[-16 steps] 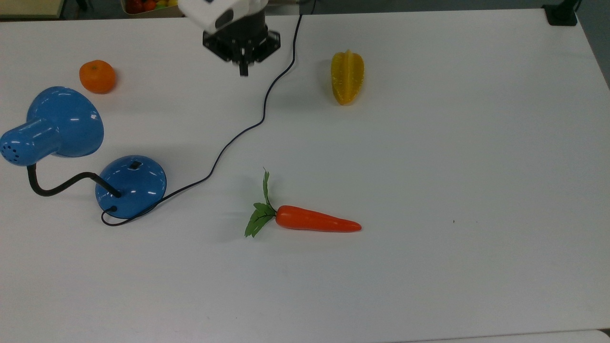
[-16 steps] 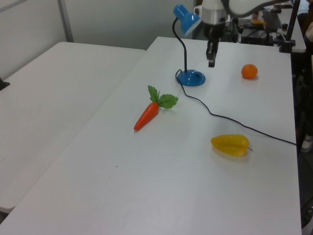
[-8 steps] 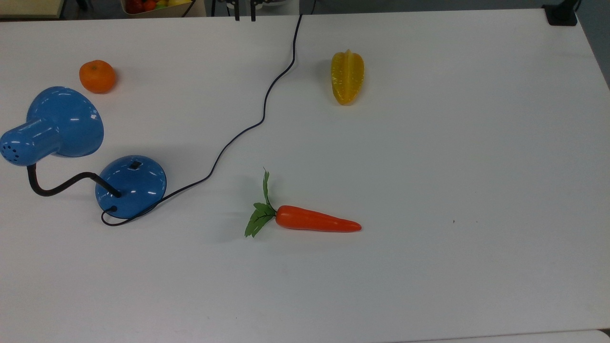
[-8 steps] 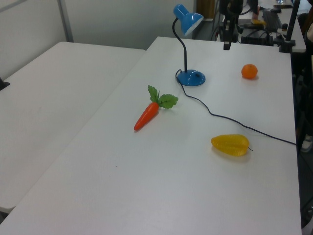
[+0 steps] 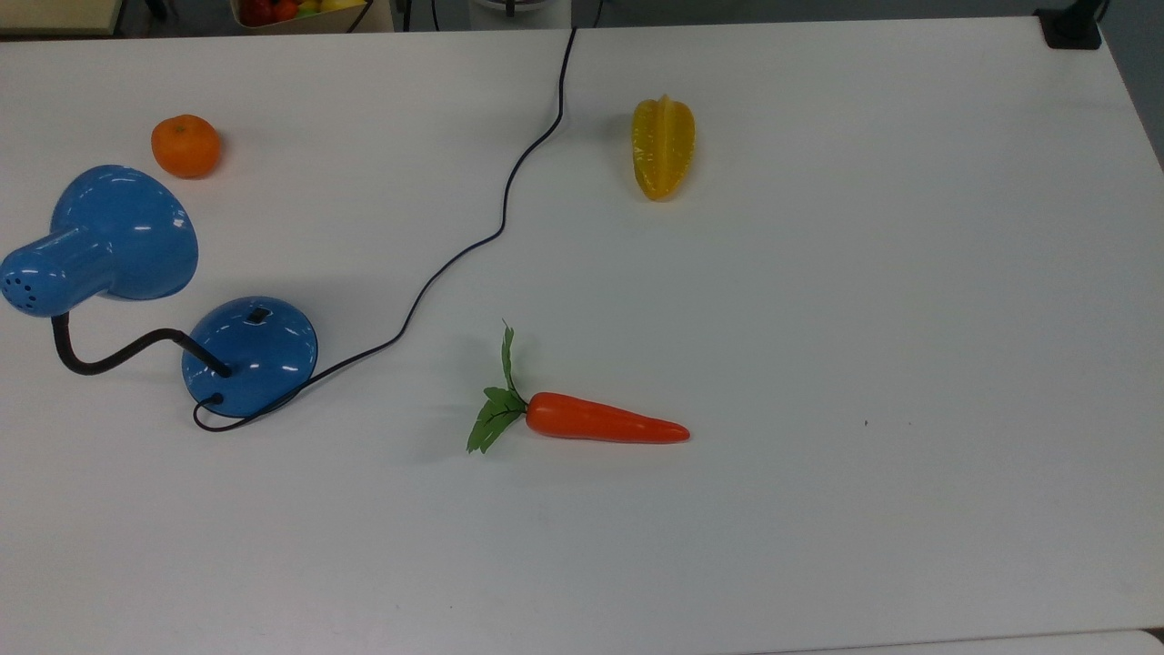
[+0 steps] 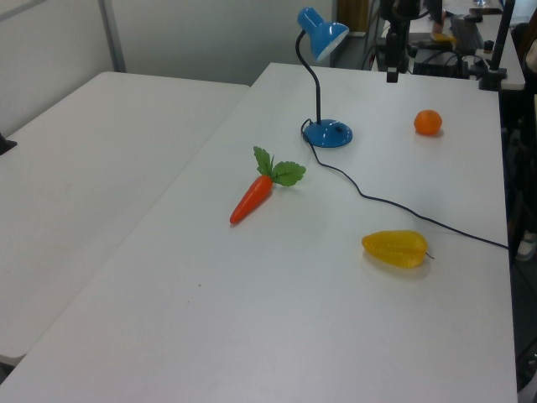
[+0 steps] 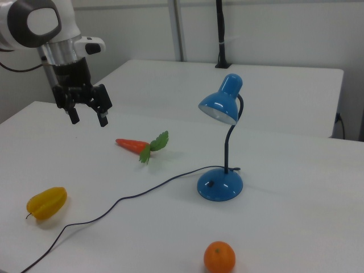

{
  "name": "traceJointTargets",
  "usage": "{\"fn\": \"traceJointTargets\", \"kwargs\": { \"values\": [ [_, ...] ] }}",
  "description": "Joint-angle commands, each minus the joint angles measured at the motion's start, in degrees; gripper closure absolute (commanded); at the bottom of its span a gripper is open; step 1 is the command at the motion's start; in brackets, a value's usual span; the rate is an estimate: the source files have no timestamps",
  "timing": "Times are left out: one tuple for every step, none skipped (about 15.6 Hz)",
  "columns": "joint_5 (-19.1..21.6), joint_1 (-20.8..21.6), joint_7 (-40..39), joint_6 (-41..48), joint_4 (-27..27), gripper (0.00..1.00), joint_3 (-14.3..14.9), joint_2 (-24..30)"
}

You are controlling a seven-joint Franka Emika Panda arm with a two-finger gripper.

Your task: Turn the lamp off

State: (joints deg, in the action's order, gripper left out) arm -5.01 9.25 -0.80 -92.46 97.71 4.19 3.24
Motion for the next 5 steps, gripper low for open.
{"fn": "traceJointTargets", "kwargs": {
  "values": [
    [-0.53, 0.51, 0.18, 2.11, -1.99, 0.0, 0.47, -0.34],
    [-0.45, 0.42, 0.18, 2.11, -2.17, 0.0, 0.47, -0.43],
    [-0.44, 0.42, 0.18, 2.11, -2.26, 0.0, 0.47, -0.43],
    [-0.53, 0.42, 0.18, 2.11, -2.17, 0.0, 0.47, -0.43],
    [-0.45, 0.42, 0.27, 2.11, -2.26, 0.0, 0.47, -0.43]
  ]
}}
